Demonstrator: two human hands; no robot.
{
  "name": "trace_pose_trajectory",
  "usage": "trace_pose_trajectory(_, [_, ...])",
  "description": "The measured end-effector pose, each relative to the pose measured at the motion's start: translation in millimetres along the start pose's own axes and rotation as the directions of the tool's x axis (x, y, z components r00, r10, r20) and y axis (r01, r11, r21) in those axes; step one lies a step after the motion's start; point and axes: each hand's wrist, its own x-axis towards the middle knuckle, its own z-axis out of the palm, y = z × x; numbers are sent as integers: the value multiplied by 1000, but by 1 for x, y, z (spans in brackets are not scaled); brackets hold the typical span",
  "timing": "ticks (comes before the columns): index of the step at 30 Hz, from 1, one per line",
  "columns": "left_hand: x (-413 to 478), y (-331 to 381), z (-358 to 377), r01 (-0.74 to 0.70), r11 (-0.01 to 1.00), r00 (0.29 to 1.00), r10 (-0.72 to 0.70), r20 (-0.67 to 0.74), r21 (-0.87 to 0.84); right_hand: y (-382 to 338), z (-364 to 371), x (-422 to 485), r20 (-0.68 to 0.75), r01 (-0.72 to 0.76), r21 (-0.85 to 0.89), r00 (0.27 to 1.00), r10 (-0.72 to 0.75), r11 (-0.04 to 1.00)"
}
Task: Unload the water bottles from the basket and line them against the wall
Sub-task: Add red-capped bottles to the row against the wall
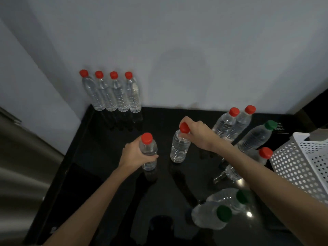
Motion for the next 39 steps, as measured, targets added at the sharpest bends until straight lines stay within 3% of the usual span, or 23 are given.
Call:
trace_pose_trajectory(6, [25, -53, -62, -16, 995, 1000, 15, 14, 97, -54, 35, 44, 7, -49, 52, 999, 49, 997])
trace_pose_trajectory(10, [36, -88, -94, -11, 997, 1000, 11, -1, 70, -84, 58, 72, -28, -106, 106, 994, 109, 989])
trace_pose_trajectory(15, [43, -116, -114, -48, 999, 999, 48, 9, 14, -110, 75, 92, -32, -58, 30, 998, 59, 998])
trace_pose_trajectory(19, [42, -127, -116, -72, 996, 997, 72, 1, -45, -110, 75, 97, -25, -81, 40, 996, 82, 996])
trace_pose_trajectory(24, [36, -132, -108, -69, 992, 997, 65, -38, -105, -105, 88, 91, -124, -180, 240, 969, 214, 954])
trace_pose_trajectory(30, [22, -143, -92, -54, 936, 997, 31, -71, -348, -109, 129, 79, -343, -187, 424, 872, 348, 886])
trace_pose_trajectory(34, [14, -133, -79, -38, 912, 982, -42, -183, -409, -113, 153, 82, -367, -110, 554, 857, 361, 825])
trace_pose_trajectory(39, [20, -125, -77, -52, 920, 975, -39, -221, -389, -108, 157, 92, -322, -75, 470, 913, 250, 880])
